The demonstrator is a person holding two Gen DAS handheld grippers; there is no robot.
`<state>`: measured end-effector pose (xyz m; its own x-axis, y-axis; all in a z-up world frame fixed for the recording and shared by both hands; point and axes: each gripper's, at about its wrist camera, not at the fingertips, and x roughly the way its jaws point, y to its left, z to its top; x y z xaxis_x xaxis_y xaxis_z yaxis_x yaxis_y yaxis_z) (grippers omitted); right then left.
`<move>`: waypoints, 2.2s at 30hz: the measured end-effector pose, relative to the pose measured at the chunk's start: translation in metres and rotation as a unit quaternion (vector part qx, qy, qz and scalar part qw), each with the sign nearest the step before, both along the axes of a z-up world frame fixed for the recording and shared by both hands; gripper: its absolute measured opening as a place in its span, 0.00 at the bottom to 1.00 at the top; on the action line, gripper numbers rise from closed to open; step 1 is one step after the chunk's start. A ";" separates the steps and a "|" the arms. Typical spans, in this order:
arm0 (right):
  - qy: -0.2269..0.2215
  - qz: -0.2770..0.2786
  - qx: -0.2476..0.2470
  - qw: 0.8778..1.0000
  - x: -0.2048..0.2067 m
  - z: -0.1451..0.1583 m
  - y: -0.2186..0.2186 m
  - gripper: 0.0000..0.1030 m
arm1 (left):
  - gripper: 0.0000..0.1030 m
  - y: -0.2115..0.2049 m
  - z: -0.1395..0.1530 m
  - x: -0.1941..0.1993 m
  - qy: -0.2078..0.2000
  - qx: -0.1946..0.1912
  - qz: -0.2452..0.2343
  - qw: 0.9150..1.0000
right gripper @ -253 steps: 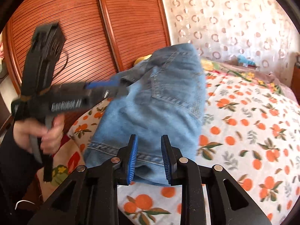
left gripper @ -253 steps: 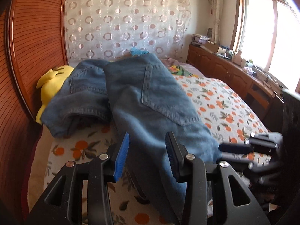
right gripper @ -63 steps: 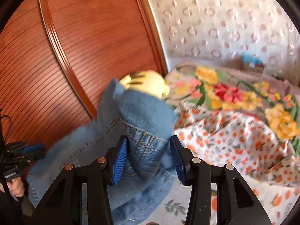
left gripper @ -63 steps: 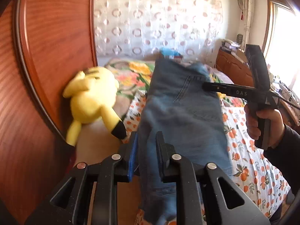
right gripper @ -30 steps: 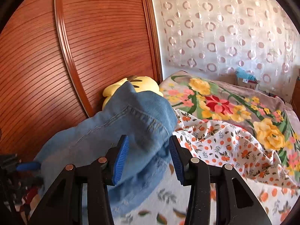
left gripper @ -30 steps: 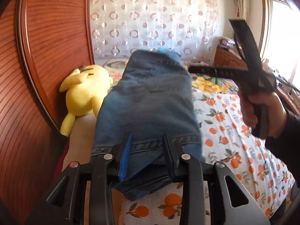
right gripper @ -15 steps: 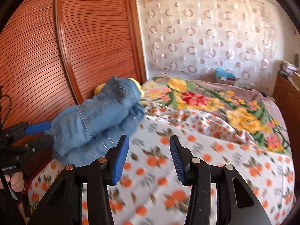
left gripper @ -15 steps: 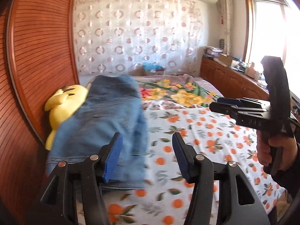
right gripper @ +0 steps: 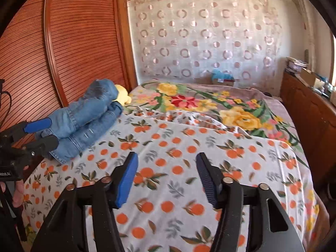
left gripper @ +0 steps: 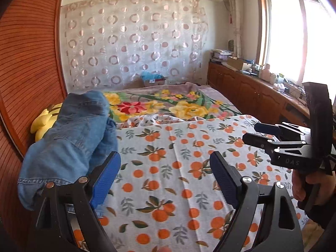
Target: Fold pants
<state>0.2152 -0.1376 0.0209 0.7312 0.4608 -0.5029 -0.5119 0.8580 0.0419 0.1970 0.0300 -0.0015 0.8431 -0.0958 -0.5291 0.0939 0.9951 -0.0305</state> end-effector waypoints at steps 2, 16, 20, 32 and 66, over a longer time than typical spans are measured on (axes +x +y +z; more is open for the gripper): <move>-0.002 -0.012 -0.001 1.000 -0.009 0.000 -0.003 0.63 | 0.84 -0.010 0.001 -0.001 0.000 0.007 -0.001 1.000; -0.002 -0.058 0.013 0.998 -0.086 0.010 -0.038 0.64 | 0.84 -0.056 0.009 -0.045 -0.010 0.004 -0.010 1.000; -0.016 -0.062 0.014 0.998 -0.117 0.017 -0.046 0.64 | 0.84 -0.059 0.018 -0.066 -0.015 0.006 -0.005 1.000; -0.051 -0.056 0.024 0.997 -0.198 0.040 -0.065 0.64 | 0.84 -0.061 0.045 -0.123 -0.037 0.012 0.012 0.999; -0.088 -0.091 0.038 0.991 -0.224 0.035 -0.083 0.64 | 0.84 -0.047 0.049 -0.181 -0.072 0.008 0.034 0.997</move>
